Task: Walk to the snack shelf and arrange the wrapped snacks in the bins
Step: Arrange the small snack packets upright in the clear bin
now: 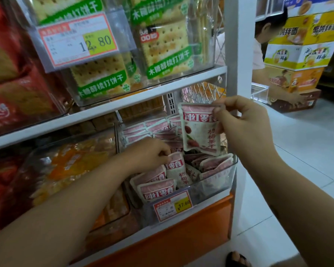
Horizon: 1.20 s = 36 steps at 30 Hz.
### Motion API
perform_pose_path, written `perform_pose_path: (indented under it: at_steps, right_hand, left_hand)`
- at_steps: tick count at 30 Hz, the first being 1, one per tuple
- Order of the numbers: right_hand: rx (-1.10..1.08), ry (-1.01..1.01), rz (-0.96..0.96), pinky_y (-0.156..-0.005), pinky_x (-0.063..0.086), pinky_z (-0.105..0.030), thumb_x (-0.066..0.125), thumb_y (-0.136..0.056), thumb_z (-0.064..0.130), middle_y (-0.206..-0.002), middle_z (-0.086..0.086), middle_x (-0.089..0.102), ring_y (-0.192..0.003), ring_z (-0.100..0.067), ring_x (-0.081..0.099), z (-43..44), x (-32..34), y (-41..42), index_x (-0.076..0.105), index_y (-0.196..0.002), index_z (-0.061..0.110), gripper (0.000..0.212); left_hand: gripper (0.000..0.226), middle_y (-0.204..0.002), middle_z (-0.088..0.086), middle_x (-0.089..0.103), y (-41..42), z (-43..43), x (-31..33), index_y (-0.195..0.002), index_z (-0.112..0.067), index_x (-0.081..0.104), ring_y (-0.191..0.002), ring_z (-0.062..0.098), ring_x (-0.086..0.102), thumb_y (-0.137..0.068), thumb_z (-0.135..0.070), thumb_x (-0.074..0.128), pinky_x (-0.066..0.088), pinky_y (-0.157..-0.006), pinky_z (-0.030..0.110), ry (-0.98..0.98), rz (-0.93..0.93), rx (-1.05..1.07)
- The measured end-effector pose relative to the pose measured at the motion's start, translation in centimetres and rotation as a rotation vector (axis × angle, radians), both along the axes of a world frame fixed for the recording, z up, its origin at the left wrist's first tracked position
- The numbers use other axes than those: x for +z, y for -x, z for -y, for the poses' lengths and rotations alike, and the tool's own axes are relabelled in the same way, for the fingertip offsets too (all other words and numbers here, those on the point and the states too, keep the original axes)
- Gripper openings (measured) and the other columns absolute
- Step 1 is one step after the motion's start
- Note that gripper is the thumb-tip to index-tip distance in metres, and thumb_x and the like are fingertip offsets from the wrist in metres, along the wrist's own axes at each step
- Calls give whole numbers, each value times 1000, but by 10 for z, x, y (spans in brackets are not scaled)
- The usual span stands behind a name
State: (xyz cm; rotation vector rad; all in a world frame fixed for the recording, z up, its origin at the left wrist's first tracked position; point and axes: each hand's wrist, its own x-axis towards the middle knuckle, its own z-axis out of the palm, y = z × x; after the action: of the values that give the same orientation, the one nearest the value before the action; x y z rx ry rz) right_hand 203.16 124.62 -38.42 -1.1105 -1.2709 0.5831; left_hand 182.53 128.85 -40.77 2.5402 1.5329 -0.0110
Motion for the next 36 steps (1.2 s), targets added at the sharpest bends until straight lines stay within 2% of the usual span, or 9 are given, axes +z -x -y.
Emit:
perform_pose_path:
  at_steps: [3, 6, 10, 13, 18, 26, 30, 32, 36]
  right_hand:
    - [26, -2, -12, -49, 46, -15, 56, -90, 11, -60, 14, 56, -45, -1, 53, 1, 0, 2, 62, -80, 27, 20]
    - [4, 0, -3, -55, 51, -25, 56, -90, 13, -63, 15, 56, -51, -4, 54, 0, -1, 1, 65, -82, 25, 17]
    - [-9, 12, 36, -52, 47, -25, 57, -89, 11, -68, 11, 61, -51, -10, 55, -1, -2, 2, 64, -82, 26, 18]
    - [15, 21, 35, -45, 44, -20, 57, -89, 11, -66, 9, 61, -48, -6, 53, 1, -1, 4, 62, -78, 28, 21]
    - [42, 15, 35, -43, 43, -15, 56, -89, 10, -65, 11, 62, -49, -6, 53, 4, 1, 4, 60, -73, 31, 27]
    - [45, 55, 33, -43, 45, -14, 57, -90, 13, -69, 9, 62, -49, 0, 56, 5, 2, 4, 61, -76, 31, 23]
    - [83, 99, -93, -45, 46, -16, 55, -90, 11, -70, 5, 63, -47, 0, 54, 7, 2, 5, 64, -79, 24, 20]
    - [118, 151, -216, -52, 48, -20, 53, -91, 10, -70, 4, 64, -48, -2, 53, 7, 1, 6, 64, -81, 20, 18]
    - [194, 293, -360, -49, 46, -18, 49, -92, 6, -62, 5, 64, -44, -4, 51, 6, -5, 13, 59, -80, 14, 18]
  left_hand:
    - [21, -78, -3, 63, -7, -8, -4, -80, -16, 65, -72, 14, 58, -93, -29, 56, 45, -67, 32, -1, -18, 59]
    - [21, -83, 5, 64, -17, -14, -4, -86, -10, 65, -75, 21, 57, -93, -25, 53, 46, -70, 35, 95, -145, 50]
    - [28, -80, 3, 56, -35, -23, 9, -95, -5, 64, -75, 20, 51, -95, -28, 47, 39, -67, 30, 262, -361, 99]
    - [25, -80, 1, 53, -43, -28, 15, -88, -8, 60, -72, 17, 49, -94, -30, 50, 39, -67, 30, 356, -400, 157]
    - [27, -85, -1, 53, -36, -32, 13, -90, -11, 59, -82, 18, 51, -92, -37, 53, 43, -80, 34, 407, -332, 192]
    - [37, -82, 4, 54, -26, -22, 1, -92, -5, 64, -70, 17, 48, -95, -38, 47, 37, -60, 28, 296, -252, 151]
    - [24, -92, -2, 64, -7, -17, 10, -94, -21, 71, -84, 16, 58, -86, -41, 62, 46, -78, 34, 130, -36, 71]
    - [25, -100, -3, 60, -1, -12, 15, -98, -23, 71, -93, 14, 55, -82, -42, 67, 45, -87, 37, 30, 56, 29]
    - [38, -108, -2, 55, 5, -4, 9, -105, -20, 69, -94, 12, 54, -77, -45, 71, 49, -85, 37, -2, 182, -2]
